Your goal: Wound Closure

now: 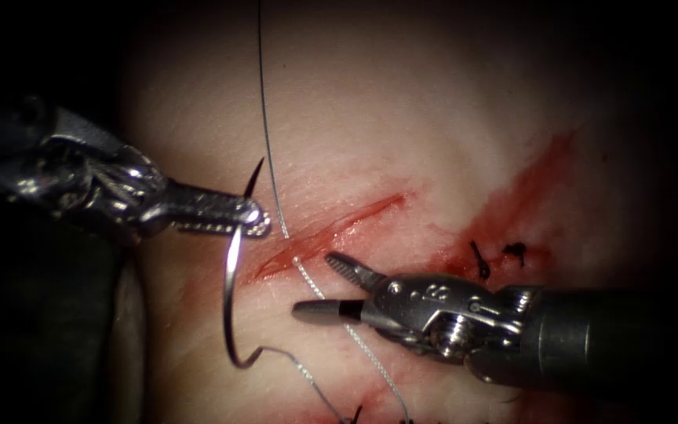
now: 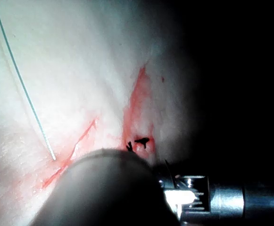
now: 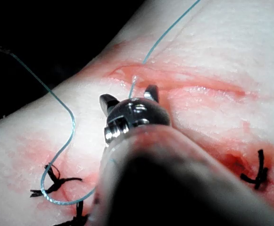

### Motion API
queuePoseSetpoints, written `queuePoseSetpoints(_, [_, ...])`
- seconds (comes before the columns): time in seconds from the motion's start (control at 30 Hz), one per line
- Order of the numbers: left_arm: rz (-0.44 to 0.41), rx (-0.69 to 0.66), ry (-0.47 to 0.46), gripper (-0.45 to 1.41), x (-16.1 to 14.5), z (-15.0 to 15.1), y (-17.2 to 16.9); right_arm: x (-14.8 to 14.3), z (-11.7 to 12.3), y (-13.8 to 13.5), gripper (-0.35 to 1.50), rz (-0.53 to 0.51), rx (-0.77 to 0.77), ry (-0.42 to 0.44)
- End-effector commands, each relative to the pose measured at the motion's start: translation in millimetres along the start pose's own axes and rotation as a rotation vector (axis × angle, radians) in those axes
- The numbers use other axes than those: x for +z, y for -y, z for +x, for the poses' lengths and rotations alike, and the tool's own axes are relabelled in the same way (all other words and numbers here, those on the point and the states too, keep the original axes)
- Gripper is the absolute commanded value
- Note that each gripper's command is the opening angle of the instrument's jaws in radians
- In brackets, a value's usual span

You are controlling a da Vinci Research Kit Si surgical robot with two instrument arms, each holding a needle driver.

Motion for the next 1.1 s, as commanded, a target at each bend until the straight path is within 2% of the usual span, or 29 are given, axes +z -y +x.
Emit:
queuePoseSetpoints(0.03, [0.000, -0.001, 0.001, -0.45, 0.4, 0.2, 0.5, 1.2, 0.1, 0.0, 0.64, -0.004, -0.003, 0.005])
queuePoseSetpoints(0.07, [0.000, -0.001, 0.001, -0.45, 0.4, 0.2, 0.5, 1.4, 0.1, -0.1, 0.64, -0.006, -0.004, 0.007])
queuePoseSetpoints(0.13, [0.000, -0.001, 0.002, -0.45, 0.4, 0.2, 0.5, 1.7, -0.1, -0.2, 0.42, -0.012, -0.007, 0.014])
queuePoseSetpoints(0.17, [0.000, -0.001, 0.002, -0.45, 0.4, 0.2, 0.5, 1.8, -0.2, -0.2, 0.15, -0.012, -0.008, 0.014])
queuePoseSetpoints(0.2, [0.000, -0.001, 0.002, -0.45, 0.5, 0.2, 0.5, 1.8, -0.3, -0.2, 0.00, -0.010, -0.009, 0.015])
queuePoseSetpoints(0.23, [0.000, -0.001, 0.004, -0.45, 0.5, 0.1, 0.5, 1.9, -0.6, -0.1, -0.35, -0.008, -0.007, 0.019])
queuePoseSetpoints(0.47, [0.000, -0.002, 0.005, -0.45, 0.6, 0.1, 0.5, 0.8, 0.2, 0.2, -0.35, -0.004, 0.007, 0.031])
queuePoseSetpoints(0.6, [0.000, -0.002, 0.006, -0.45, 0.6, 0.1, 0.5, -2.2, 0.7, -0.5, -0.35, 0.017, 0.015, 0.044])
queuePoseSetpoints(0.63, [0.000, -0.003, 0.006, -0.45, 0.6, 0.1, 0.5, -3.8, 0.5, -1.5, -0.35, 0.003, 0.013, 0.068])
queuePoseSetpoints(0.8, [0.000, -0.003, 0.007, -0.45, 0.6, 0.1, 0.4, -7.7, -0.3, -5.4, -0.35, -0.081, 0.003, 0.131])
queuePoseSetpoints(0.83, [-0.001, -0.004, 0.007, -0.45, 0.6, 0.1, 0.4, -9.4, -0.7, -7.8, -0.35, -0.124, 0.002, 0.141])
queuePoseSetpoints(0.87, [-0.001, -0.004, 0.007, -0.45, 0.6, 0.1, 0.4, -9.4, -0.7, -7.8, -0.35, -0.124, 0.002, 0.141])
queuePoseSetpoints(1.1, [-0.001, -0.004, 0.007, -0.45, 0.6, 0.1, 0.4, -14.4, -1.9, -14.7, -0.35, -0.244, 0.016, 0.192])
